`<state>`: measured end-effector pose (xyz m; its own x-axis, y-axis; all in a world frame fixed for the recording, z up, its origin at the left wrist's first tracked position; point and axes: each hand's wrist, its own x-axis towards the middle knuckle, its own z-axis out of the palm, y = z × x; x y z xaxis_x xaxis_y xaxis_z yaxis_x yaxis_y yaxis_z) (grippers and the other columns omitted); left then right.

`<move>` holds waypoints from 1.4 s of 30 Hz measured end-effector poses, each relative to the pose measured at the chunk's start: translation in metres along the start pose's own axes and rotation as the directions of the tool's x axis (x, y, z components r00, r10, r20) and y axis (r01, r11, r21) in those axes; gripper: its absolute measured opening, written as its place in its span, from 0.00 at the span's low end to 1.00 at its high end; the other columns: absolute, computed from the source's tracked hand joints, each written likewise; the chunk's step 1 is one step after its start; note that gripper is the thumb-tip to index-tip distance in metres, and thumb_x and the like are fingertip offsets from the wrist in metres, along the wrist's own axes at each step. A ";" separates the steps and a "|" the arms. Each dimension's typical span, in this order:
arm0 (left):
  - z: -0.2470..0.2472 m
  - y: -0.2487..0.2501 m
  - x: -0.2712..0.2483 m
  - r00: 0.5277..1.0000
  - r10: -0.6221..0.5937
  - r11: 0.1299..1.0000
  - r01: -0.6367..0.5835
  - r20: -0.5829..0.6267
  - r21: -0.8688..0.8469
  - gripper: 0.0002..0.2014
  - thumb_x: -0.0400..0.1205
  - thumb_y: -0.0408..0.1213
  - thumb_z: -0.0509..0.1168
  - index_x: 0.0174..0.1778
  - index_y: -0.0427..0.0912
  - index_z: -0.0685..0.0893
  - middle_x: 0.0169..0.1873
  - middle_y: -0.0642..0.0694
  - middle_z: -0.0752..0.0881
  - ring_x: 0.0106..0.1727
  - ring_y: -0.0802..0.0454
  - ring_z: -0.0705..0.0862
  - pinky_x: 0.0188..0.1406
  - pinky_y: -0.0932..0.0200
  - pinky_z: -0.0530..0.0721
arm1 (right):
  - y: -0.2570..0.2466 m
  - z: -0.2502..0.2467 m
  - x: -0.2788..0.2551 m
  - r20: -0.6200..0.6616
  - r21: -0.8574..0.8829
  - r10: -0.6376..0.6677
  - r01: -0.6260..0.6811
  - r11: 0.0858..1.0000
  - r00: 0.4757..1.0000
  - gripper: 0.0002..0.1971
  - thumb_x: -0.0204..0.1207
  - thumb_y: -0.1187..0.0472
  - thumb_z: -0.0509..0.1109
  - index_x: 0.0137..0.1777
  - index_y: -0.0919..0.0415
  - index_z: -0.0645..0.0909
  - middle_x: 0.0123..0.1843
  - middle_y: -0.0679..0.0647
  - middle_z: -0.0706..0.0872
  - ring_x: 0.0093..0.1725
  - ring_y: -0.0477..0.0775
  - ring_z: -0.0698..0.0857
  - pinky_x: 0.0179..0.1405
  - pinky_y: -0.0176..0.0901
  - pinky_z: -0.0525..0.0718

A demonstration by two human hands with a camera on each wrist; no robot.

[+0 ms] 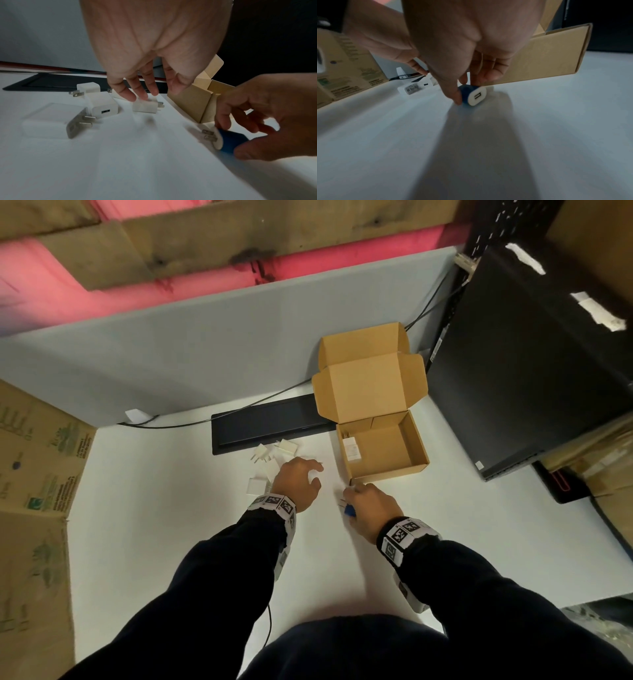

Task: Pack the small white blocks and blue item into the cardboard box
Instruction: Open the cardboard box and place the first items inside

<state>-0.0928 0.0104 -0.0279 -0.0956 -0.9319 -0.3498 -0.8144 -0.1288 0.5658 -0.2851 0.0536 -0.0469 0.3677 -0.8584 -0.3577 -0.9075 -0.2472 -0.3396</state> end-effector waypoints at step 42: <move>-0.025 0.016 0.032 0.975 0.182 0.982 -0.174 -0.125 0.074 0.26 0.76 0.44 0.73 0.71 0.44 0.82 0.63 0.45 0.79 0.61 0.47 0.81 0.66 0.50 0.81 | 0.044 -0.085 0.065 -0.046 0.520 0.274 -0.212 0.827 0.961 0.10 0.83 0.51 0.70 0.55 0.55 0.88 0.44 0.52 0.90 0.43 0.51 0.87 0.48 0.44 0.85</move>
<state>-0.0946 -0.0293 -0.0117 -0.1699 -0.9748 -0.1445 -0.8254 0.0606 0.5614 -0.3189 -0.0511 -0.0112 0.0950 -0.9129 -0.3970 -0.7231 0.2108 -0.6578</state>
